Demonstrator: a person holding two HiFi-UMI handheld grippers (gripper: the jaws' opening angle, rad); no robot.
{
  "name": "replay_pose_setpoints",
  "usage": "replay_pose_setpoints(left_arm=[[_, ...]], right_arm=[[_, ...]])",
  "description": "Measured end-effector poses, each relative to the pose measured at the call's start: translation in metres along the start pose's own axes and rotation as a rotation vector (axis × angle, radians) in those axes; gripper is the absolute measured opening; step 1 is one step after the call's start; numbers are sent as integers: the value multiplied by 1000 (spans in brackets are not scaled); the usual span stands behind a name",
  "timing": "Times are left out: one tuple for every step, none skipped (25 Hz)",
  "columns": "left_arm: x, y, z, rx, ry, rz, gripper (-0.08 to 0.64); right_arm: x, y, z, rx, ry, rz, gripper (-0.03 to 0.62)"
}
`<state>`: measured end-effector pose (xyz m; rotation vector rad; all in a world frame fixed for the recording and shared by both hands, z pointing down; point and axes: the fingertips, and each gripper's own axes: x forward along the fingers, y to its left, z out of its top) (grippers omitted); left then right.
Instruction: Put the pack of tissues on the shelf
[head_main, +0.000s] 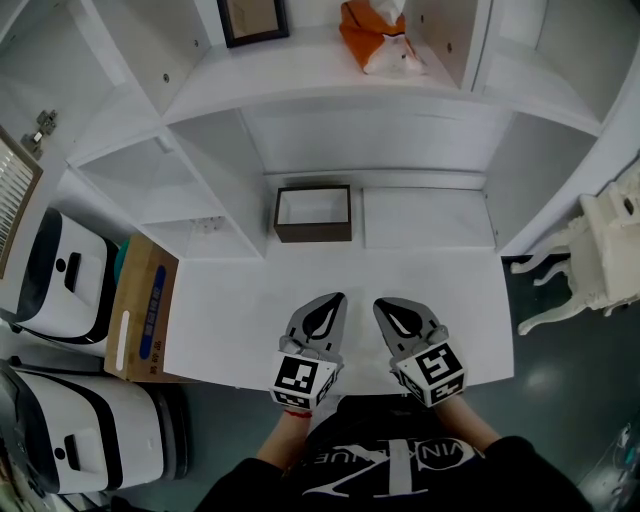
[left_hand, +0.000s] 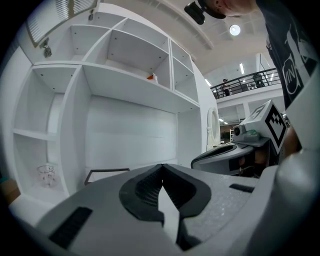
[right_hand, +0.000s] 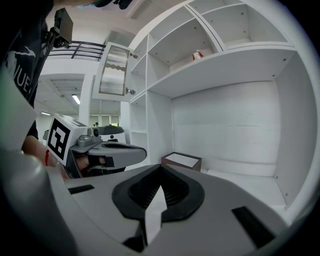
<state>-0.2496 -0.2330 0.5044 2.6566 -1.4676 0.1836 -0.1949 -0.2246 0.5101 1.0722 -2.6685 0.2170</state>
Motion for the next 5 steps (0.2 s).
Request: replay_pose_setpoints(left_arm=[[0,0,0,0,0,0,6],[-1,0,-1,0,-1,-1,6],[-1,0,-1,0,-1,-3,6],[-1,0,-1,0,0,-4,6],[-1,0,-2,1,0,-6,6]], right_arm=[[1,1,0,0,1,2,5],[1,1,1,1,0,5,5],[2,2,2,2,-1,7,5],[2,3,3,3,-2,9,4],[3,4,4,4,-3,11,4]])
